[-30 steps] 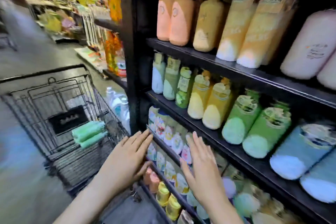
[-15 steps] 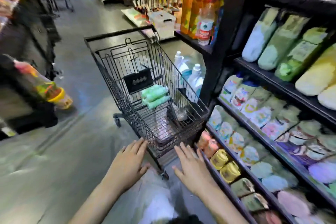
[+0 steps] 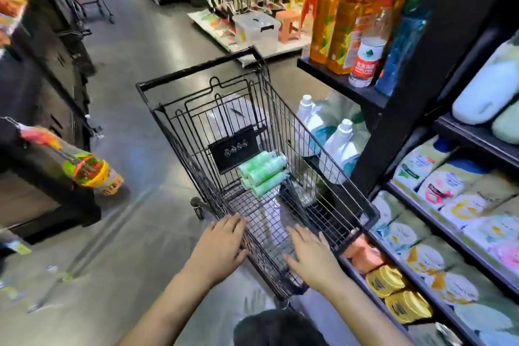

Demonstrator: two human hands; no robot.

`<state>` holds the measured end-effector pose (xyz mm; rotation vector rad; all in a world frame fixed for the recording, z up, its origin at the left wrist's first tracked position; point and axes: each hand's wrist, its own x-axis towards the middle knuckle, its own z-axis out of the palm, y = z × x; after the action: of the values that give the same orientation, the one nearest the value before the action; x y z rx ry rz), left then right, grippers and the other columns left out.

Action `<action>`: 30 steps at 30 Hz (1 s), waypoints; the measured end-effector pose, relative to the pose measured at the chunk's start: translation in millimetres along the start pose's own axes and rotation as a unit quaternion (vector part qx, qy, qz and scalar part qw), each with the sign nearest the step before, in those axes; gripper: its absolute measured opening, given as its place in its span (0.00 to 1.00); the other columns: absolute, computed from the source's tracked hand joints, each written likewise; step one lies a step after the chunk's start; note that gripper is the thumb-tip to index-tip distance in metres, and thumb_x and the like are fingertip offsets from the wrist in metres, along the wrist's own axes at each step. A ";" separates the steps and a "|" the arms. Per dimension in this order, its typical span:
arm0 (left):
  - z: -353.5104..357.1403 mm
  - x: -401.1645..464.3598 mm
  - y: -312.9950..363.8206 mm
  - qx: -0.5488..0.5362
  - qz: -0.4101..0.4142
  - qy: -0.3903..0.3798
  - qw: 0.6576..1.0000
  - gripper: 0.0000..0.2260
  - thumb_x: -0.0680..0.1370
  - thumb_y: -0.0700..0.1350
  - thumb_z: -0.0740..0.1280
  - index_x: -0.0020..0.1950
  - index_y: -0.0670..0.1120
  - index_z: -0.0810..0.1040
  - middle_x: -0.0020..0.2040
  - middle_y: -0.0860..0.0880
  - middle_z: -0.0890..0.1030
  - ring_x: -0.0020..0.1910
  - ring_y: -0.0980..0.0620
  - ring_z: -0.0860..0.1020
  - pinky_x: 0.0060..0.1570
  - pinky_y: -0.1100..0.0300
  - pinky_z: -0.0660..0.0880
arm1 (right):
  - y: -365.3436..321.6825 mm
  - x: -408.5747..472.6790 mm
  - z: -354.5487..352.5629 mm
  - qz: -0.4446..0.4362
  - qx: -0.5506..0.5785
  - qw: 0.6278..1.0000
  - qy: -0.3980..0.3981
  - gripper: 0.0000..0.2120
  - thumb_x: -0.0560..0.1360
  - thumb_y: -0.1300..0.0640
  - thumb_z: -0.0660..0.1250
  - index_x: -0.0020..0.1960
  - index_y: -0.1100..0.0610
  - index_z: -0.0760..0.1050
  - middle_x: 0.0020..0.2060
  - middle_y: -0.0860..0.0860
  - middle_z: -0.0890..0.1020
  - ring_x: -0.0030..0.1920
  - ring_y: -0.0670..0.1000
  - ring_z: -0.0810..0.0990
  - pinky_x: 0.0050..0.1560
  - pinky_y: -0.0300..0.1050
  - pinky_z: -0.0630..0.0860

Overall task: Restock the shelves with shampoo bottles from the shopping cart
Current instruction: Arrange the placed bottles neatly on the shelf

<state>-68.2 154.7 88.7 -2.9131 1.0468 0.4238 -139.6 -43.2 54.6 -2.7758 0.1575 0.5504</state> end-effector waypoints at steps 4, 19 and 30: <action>-5.8 57.5 -46.5 0.003 0.008 -0.020 1.000 0.28 0.80 0.53 0.58 0.77 0.45 0.54 0.77 0.47 0.56 0.76 0.48 0.56 0.72 0.51 0.56 | -1.4 52.6 -15.6 0.023 0.001 1.000 -0.022 0.30 0.81 0.46 0.55 0.78 0.53 0.47 0.78 0.53 0.51 0.77 0.54 0.51 0.76 0.56 0.43; 17.1 328.6 -188.0 0.019 0.141 -0.182 0.973 0.24 0.76 0.51 0.62 0.70 0.44 0.65 0.67 0.44 0.71 0.63 0.43 0.73 0.60 0.50 0.72 | -9.6 256.5 -9.4 0.224 0.142 0.959 -0.101 0.29 0.80 0.48 0.57 0.77 0.55 0.52 0.76 0.54 0.57 0.74 0.56 0.60 0.74 0.51 0.59; 108.4 447.2 -251.2 -0.001 0.210 -0.254 0.944 0.17 0.66 0.54 0.59 0.50 0.45 0.73 0.41 0.47 0.81 0.36 0.46 0.82 0.25 0.57 0.78 | -18.5 408.6 38.7 0.382 0.352 0.851 -0.077 0.31 0.81 0.46 0.57 0.77 0.60 0.50 0.76 0.56 0.60 0.74 0.56 0.60 0.71 0.47 0.60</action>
<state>392.8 82.8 -150.2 -2.3404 1.5406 1.1079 225.8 -32.8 -133.0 -1.8556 1.1946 0.7008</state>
